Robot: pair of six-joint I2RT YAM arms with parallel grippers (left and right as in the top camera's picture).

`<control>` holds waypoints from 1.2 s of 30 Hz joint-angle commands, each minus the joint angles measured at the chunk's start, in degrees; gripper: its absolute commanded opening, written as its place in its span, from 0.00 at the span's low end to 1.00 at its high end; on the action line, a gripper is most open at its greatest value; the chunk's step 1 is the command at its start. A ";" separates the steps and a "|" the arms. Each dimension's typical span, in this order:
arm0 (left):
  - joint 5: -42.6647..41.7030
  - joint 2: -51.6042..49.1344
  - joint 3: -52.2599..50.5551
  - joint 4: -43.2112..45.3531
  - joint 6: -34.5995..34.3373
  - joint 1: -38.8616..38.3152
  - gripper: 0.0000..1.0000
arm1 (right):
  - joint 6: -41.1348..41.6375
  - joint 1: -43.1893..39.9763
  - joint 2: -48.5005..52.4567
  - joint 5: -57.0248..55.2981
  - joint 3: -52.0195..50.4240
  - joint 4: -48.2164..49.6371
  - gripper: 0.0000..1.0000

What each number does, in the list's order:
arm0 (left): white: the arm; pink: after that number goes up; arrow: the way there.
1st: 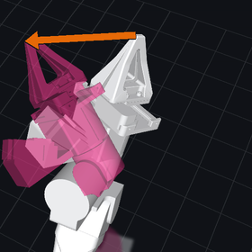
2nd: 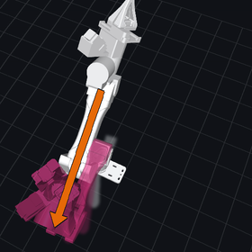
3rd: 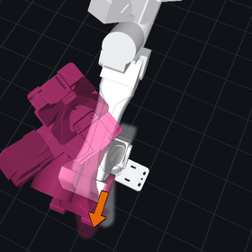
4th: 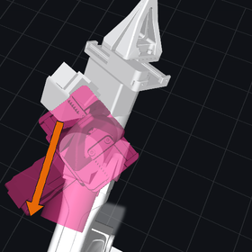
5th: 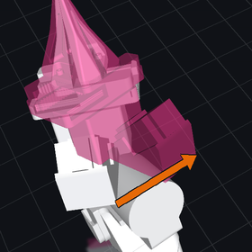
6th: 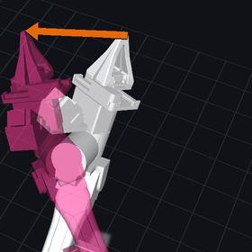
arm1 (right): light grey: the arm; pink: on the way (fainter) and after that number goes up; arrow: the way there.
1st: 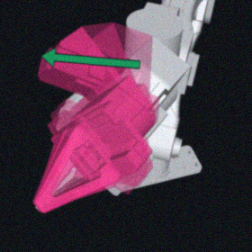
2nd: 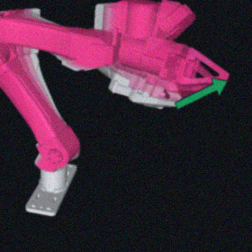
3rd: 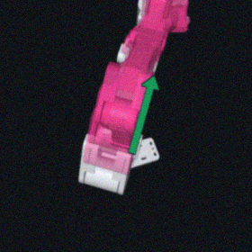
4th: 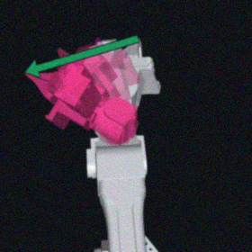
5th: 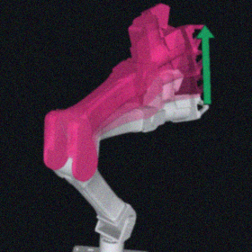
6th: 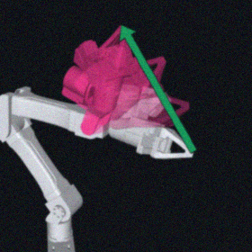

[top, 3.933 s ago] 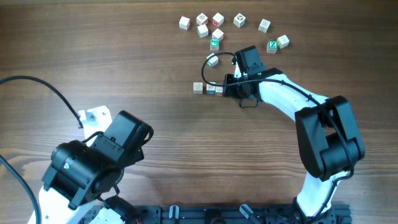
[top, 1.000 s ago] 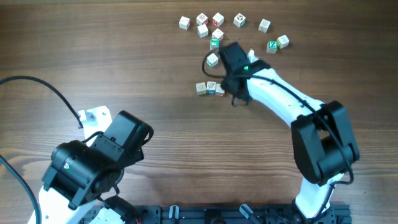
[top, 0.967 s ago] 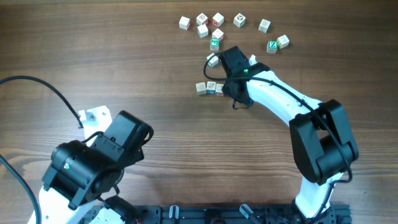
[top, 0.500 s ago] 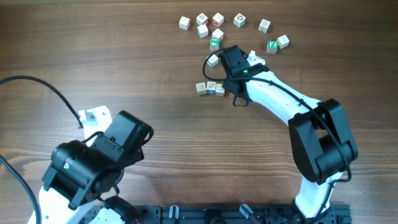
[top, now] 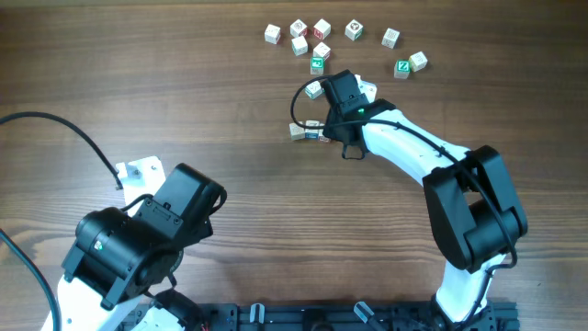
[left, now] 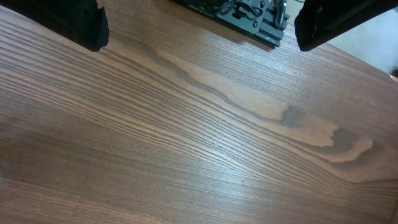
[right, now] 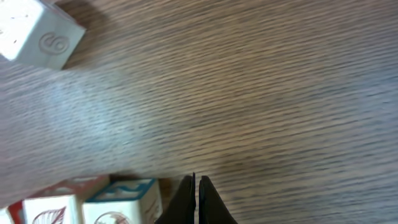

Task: Form a horizontal line

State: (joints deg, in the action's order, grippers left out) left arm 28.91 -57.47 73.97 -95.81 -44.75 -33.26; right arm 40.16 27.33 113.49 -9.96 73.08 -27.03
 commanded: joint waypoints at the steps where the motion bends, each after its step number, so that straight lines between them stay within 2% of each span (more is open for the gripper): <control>1: 0.96 0.04 -0.22 -0.02 -0.55 0.26 1.00 | -4.20 0.59 1.42 3.87 -0.37 0.68 0.05; 22: 0.96 0.04 -0.22 -0.02 -0.55 0.26 1.00 | -8.66 1.53 1.36 2.97 -0.33 4.74 0.04; 28: 0.96 0.04 -0.22 -0.02 -0.55 0.26 1.00 | -8.72 1.27 -6.73 -2.27 3.08 0.02 0.04; 31: 0.96 0.04 -0.22 -0.02 -0.55 0.26 1.00 | -10.49 1.27 -10.45 0.66 3.08 4.33 0.06; 33: 0.96 0.04 -0.22 -0.02 -0.55 0.26 1.00 | -14.73 1.33 -9.40 9.68 3.08 11.41 0.06; 36: 0.96 0.04 -0.22 -0.02 -0.55 0.26 1.00 | -14.56 1.38 -7.72 11.15 3.08 17.55 0.04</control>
State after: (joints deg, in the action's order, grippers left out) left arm 28.91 -57.47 73.97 -95.81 -44.75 -33.26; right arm 27.70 28.69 103.98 -3.29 75.53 -12.64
